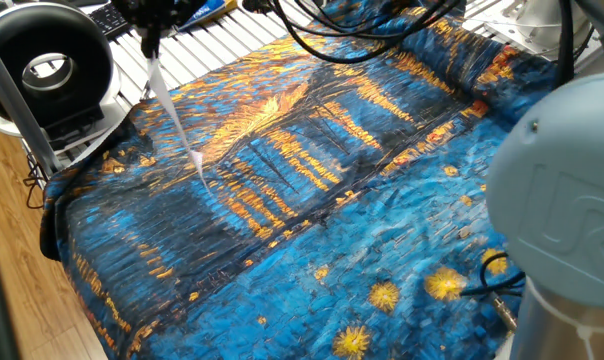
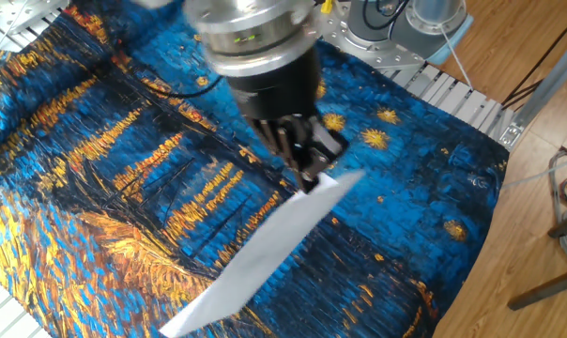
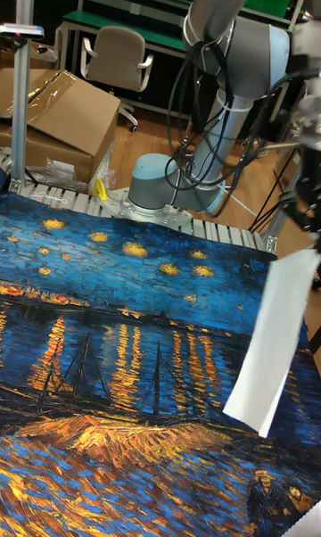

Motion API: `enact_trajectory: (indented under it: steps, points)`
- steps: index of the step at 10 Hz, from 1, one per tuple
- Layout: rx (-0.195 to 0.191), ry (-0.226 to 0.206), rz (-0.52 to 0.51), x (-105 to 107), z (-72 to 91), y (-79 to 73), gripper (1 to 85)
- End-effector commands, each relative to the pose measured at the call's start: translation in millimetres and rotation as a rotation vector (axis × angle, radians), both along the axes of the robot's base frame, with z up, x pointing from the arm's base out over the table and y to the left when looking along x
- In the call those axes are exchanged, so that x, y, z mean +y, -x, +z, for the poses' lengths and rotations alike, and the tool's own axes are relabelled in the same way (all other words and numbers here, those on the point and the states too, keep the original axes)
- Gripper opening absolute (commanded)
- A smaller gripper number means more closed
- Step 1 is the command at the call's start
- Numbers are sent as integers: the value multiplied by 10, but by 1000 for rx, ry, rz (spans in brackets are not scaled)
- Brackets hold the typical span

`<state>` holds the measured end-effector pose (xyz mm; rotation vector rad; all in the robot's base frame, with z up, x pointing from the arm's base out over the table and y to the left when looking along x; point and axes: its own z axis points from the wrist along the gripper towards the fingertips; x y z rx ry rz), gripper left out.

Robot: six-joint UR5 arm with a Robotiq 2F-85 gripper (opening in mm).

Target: Flip over and spread out the paper that is laid flat on the table

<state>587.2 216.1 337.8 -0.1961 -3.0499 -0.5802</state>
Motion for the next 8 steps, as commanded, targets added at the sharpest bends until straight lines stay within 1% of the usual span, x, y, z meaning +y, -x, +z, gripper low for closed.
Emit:
enact_trajectory:
  steps: [1,2,4,5,6,7,8]
  points:
    - [-17,15,125,-442,-275,9,10]
    - [-40,31,154,-605,-391,-21,10]
    - [-82,125,248,-1039,-647,-67,10]
    - [-93,147,277,-1164,-719,-82,10]
    - [-102,147,298,-1224,-770,-89,10]
    - [-114,174,325,-1322,-810,-106,10]
    - [-130,216,379,-1467,-847,-135,10]
